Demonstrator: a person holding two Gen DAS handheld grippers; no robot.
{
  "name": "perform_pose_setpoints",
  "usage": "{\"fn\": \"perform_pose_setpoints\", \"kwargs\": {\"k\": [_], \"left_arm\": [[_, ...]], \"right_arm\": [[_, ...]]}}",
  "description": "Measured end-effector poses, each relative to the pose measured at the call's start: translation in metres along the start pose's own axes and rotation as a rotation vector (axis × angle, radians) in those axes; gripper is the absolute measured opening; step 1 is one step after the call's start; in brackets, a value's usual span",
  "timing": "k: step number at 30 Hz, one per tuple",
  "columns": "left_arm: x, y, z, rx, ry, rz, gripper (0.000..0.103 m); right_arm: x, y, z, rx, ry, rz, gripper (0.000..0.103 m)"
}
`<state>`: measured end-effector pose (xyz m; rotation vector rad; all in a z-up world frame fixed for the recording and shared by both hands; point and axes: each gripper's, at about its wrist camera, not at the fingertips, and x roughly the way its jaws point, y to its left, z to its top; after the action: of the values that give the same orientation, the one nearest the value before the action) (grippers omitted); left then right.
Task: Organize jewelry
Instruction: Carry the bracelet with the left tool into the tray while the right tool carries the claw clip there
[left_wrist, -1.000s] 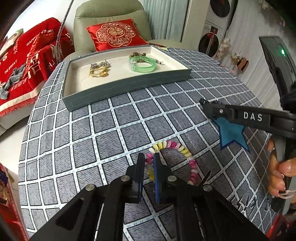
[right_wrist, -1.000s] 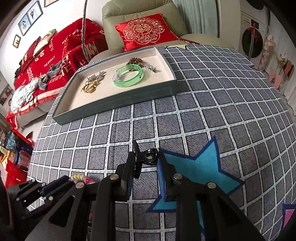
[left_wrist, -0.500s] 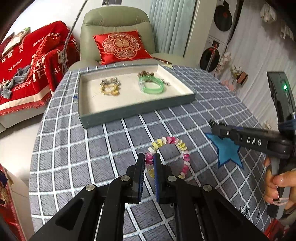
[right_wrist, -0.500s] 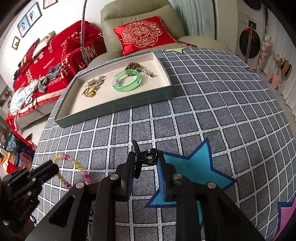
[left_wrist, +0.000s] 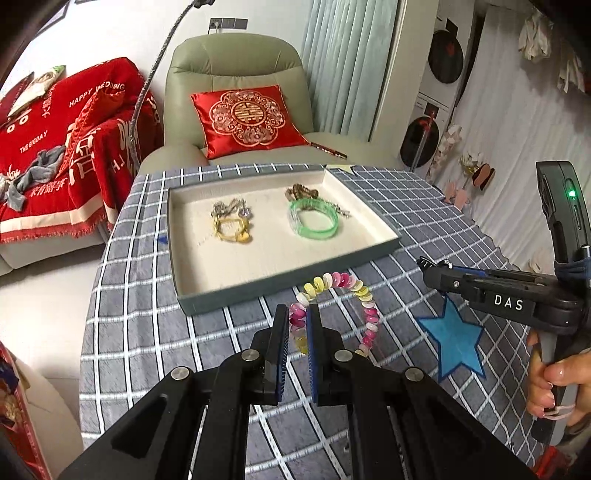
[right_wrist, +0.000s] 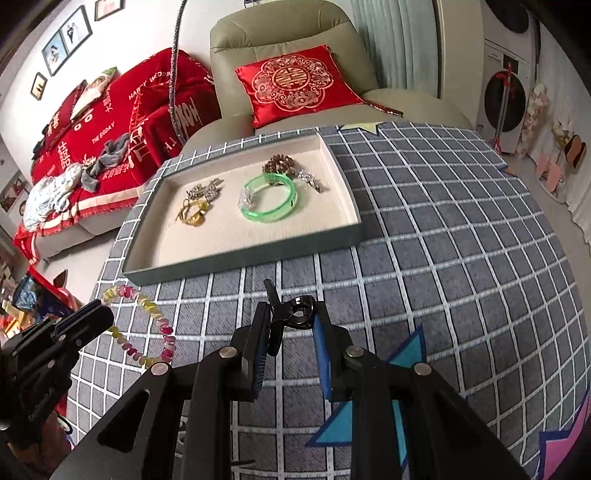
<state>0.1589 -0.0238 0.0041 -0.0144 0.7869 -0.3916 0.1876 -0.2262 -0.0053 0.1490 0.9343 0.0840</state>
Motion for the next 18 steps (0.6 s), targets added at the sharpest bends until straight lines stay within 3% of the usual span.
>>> {"fn": "perform_pose_setpoints", "kwargs": {"k": [18], "left_arm": [[0.022, 0.024, 0.032, -0.035, -0.034, 0.042, 0.024]], "right_arm": [[0.025, 0.014, 0.039, -0.021, -0.003, 0.013, 0.025]]}}
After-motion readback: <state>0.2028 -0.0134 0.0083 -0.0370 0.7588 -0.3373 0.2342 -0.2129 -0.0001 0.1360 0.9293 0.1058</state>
